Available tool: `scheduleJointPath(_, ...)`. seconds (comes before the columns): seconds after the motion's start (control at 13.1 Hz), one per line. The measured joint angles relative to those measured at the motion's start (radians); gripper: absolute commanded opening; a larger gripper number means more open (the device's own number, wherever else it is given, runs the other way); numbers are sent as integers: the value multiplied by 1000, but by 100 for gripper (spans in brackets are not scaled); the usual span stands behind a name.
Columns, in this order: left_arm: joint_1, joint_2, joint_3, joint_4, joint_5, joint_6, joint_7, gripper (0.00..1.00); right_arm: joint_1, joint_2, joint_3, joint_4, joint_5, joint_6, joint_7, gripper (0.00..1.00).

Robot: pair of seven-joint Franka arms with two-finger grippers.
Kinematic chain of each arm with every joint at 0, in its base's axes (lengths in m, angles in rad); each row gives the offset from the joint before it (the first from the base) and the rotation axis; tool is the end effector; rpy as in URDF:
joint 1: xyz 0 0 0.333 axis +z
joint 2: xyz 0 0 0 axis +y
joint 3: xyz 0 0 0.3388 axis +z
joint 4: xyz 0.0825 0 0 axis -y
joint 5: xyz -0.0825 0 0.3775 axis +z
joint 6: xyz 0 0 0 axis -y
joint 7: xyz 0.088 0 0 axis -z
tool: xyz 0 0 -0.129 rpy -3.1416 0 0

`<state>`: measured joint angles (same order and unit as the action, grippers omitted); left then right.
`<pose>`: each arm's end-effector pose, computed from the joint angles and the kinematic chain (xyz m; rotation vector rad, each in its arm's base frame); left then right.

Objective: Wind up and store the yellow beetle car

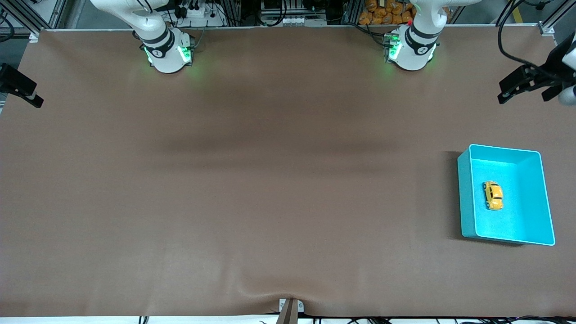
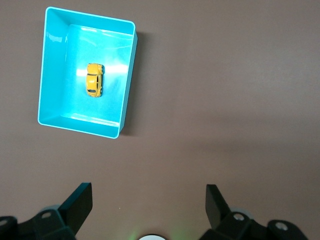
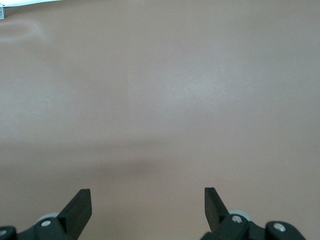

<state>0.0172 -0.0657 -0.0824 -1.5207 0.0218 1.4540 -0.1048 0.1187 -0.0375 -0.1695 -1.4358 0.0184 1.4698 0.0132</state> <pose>0.5125 -0.0322 0.6729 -3.1138 -0.0659 -0.0017 0.5240 -0.0264 0.6981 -3.1149 0.0960 -0.1113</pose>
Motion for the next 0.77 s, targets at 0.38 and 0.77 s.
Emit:
scheduleJointPath(0.38,-7,2,-19,0,-2,-1,0,100,0,0,0,0,0,0,0,100)
scheduleJointPath(0.77,-10,2,-23,0,-3,-1,0,100,0,0,0,0,0,0,0,100)
